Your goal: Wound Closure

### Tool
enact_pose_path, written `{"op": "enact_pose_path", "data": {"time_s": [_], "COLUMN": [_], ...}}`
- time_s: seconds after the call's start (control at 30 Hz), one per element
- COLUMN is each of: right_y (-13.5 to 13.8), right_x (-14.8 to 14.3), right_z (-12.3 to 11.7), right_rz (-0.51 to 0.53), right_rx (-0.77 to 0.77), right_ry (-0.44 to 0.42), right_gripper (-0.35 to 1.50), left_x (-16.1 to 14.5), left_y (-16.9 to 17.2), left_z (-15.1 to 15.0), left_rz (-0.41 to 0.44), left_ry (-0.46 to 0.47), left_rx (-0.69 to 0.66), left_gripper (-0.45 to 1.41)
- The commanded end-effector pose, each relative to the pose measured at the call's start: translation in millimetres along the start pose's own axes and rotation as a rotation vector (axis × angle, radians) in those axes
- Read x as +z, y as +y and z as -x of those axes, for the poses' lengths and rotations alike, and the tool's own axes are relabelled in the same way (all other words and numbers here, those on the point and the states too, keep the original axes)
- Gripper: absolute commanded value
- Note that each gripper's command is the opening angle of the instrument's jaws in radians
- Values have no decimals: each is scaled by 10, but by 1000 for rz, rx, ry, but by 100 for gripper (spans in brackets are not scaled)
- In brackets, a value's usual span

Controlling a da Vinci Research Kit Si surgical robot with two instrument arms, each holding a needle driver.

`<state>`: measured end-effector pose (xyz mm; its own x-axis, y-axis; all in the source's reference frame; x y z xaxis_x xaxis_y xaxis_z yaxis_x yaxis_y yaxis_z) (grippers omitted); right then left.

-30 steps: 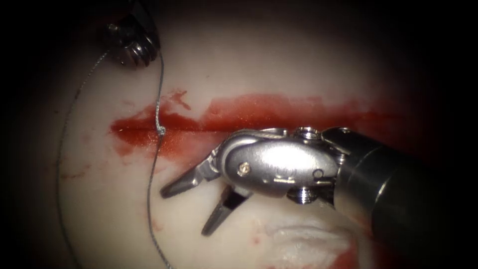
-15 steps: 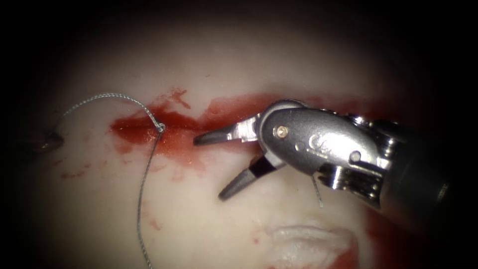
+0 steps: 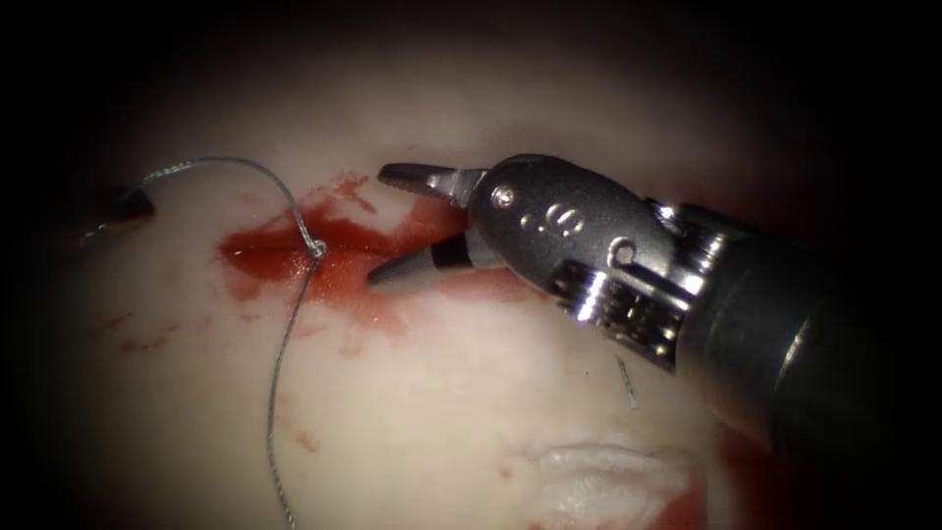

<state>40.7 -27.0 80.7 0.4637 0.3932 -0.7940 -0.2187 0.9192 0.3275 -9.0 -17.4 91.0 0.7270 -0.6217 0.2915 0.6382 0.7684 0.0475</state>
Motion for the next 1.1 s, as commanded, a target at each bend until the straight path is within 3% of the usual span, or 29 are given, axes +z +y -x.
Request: {"op": "enact_pose_path", "data": {"time_s": [0.03,0.2,0.37,1.1], "right_y": [4,1,1,5], "right_x": [17,31,42,87], "right_z": [-6,3,13,10], "right_rz": [12,-91,-122,-81], "right_rx": [16,93,158,187], "right_ry": [41,227,364,375], "right_gripper": [135,123,128,133], "left_x": [-6,-18,-23,-21], "left_y": [9,18,19,12], "left_z": [14,20,26,46], "left_rz": [22,63,74,107], "left_ry": [-27,-136,-203,-208], "left_rx": [10,64,89,67], "left_gripper": [-45,-45,-45,-45]}}
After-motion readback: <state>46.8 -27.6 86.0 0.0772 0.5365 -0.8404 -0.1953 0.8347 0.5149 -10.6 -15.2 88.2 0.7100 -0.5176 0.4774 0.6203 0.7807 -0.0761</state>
